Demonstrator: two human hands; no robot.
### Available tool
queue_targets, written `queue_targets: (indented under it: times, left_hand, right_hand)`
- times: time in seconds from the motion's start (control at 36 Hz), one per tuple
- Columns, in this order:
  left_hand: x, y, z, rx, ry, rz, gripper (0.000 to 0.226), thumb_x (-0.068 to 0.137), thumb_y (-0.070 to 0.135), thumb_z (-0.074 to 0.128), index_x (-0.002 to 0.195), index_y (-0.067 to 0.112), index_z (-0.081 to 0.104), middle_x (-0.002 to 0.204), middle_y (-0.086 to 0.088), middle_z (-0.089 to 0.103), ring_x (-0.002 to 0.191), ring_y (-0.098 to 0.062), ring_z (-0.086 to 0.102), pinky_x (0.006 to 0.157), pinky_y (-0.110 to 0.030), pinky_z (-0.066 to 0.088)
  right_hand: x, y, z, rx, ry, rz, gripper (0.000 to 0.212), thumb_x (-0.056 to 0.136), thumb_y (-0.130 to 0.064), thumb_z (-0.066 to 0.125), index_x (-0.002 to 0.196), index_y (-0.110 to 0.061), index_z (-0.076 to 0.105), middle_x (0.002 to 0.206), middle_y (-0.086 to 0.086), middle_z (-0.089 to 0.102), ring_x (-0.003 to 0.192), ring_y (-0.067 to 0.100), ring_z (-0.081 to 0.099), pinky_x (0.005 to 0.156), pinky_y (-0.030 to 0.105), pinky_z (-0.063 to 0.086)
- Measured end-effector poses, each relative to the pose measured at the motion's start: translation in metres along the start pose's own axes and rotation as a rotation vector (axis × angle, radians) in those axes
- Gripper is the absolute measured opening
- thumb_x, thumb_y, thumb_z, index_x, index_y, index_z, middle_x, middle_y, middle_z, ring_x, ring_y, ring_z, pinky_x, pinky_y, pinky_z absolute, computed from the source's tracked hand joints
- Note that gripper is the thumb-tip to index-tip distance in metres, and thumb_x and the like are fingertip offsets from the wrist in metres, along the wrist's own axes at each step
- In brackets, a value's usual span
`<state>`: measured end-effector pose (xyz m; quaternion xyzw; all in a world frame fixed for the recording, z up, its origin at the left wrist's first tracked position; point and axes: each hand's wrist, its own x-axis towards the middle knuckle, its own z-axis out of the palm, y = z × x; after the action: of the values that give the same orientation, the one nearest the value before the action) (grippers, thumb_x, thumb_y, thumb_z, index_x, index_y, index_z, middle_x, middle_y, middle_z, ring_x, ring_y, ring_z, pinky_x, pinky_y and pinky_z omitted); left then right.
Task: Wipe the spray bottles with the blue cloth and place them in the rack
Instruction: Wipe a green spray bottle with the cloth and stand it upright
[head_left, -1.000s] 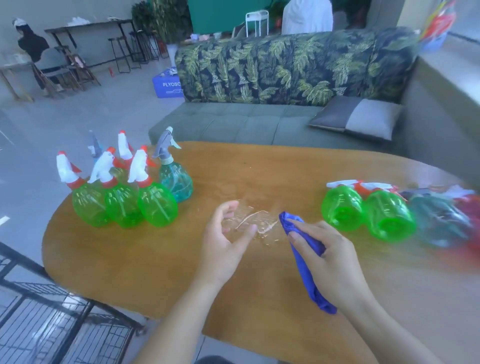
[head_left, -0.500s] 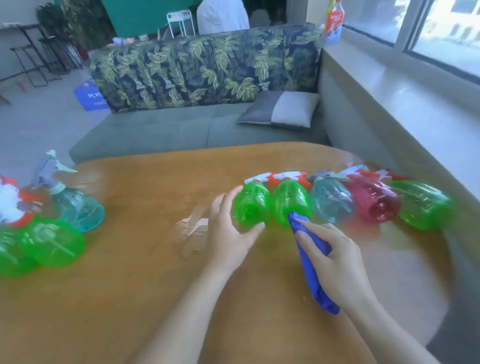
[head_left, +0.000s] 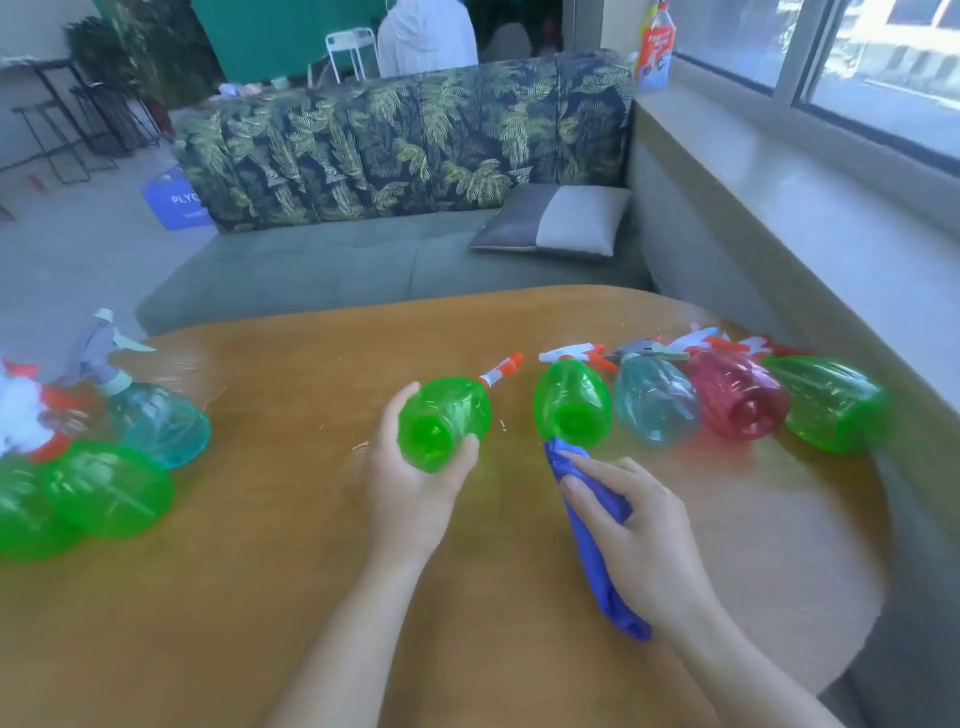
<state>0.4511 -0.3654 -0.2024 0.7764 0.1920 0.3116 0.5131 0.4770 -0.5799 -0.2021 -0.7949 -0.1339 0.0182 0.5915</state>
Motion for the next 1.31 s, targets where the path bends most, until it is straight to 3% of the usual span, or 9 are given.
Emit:
queue_targets:
  times: [0.22,0.36,0.42,0.53,0.67,0.83,1.0,1.19,1.31]
  left_hand:
    - [-0.063,0.014,-0.05,-0.332,0.013,-0.11,0.07,0.073,0.046,0.086,0.138,0.037,0.058,0.137,0.009,0.068,0.129,-0.017,0.065,0.116,-0.055,0.049]
    - [-0.097,0.018,-0.076,-0.4,-0.122,-0.199,0.077,0.069,0.046,0.083,0.136,0.027,0.051,0.12,0.014,0.073,0.111,-0.013,0.07,0.108,-0.057,0.053]
    - [-0.103,0.019,-0.089,-0.4,-0.189,-0.215,0.083,0.068,0.042,0.086,0.142,0.03,0.051,0.134,0.009,0.07,0.12,-0.018,0.07,0.108,-0.058,0.055]
    - [-0.111,0.023,-0.11,-0.402,-0.377,-0.18,0.095,0.065,0.03,0.089,0.151,0.043,0.05,0.149,0.013,0.063,0.133,-0.016,0.065,0.097,-0.037,0.06]
    - [-0.118,0.031,-0.13,-0.407,-0.424,-0.115,0.097,0.067,0.027,0.085,0.155,0.044,0.048,0.156,0.013,0.058,0.146,-0.018,0.054,0.114,-0.05,0.051]
    - [-0.128,0.039,-0.141,-0.551,-0.272,-0.163,0.06,0.09,0.061,0.067,0.146,0.041,0.058,0.15,0.004,0.063,0.142,-0.026,0.058,0.118,-0.07,0.041]
    - [-0.132,0.036,-0.137,-0.506,-0.093,-0.099,0.062,0.097,0.081,0.042,0.143,0.044,0.06,0.149,0.017,0.062,0.144,-0.008,0.054,0.124,-0.055,0.039]
    - [-0.134,0.038,-0.137,-0.628,-0.134,-0.075,0.067,0.102,0.078,0.03,0.149,0.043,0.061,0.157,0.021,0.056,0.152,-0.004,0.045,0.129,-0.055,0.032]
    - [-0.135,0.043,-0.133,-0.646,-0.159,-0.054,0.083,0.092,0.092,0.035,0.15,0.038,0.06,0.155,0.022,0.059,0.149,-0.001,0.048,0.123,-0.036,0.04]
  right_hand:
    - [-0.037,-0.025,0.043,-0.086,-0.135,0.033,0.015,0.099,-0.042,0.066,0.102,-0.055,0.073,0.09,-0.016,0.068,0.087,0.003,0.066,0.085,0.034,0.054]
    - [-0.067,-0.045,0.047,-0.062,-0.148,0.0,0.033,0.1,-0.038,0.065,0.085,-0.068,0.066,0.096,-0.021,0.073,0.091,-0.001,0.067,0.086,0.027,0.053]
    - [-0.079,-0.049,0.046,-0.024,-0.142,-0.003,0.033,0.1,-0.036,0.065,0.091,-0.068,0.067,0.099,-0.022,0.073,0.094,-0.001,0.067,0.09,0.029,0.054]
    - [-0.099,-0.059,0.043,0.04,-0.118,-0.018,0.022,0.101,-0.032,0.066,0.105,-0.052,0.074,0.106,-0.017,0.073,0.102,0.0,0.067,0.096,0.03,0.052]
    - [-0.117,-0.076,0.045,0.081,-0.113,-0.087,0.027,0.102,-0.025,0.065,0.11,-0.049,0.074,0.108,-0.009,0.072,0.102,0.003,0.067,0.089,0.017,0.048]
    - [-0.13,-0.091,0.052,0.072,-0.167,-0.114,0.028,0.103,-0.023,0.064,0.11,-0.048,0.073,0.102,-0.01,0.069,0.097,0.005,0.066,0.084,0.011,0.045]
    - [-0.134,-0.098,0.052,-0.002,-0.217,-0.144,0.026,0.103,-0.024,0.064,0.112,-0.047,0.073,0.106,-0.012,0.069,0.102,0.004,0.065,0.085,0.009,0.045]
    - [-0.104,-0.136,0.044,-0.127,-0.069,-0.427,0.026,0.102,-0.024,0.066,0.123,-0.039,0.071,0.099,-0.014,0.064,0.098,0.01,0.063,0.086,0.011,0.042]
    - [-0.092,-0.145,0.063,-0.304,-0.084,-0.502,0.033,0.102,-0.041,0.056,0.132,-0.037,0.069,0.095,-0.017,0.054,0.09,0.007,0.06,0.08,0.012,0.042]
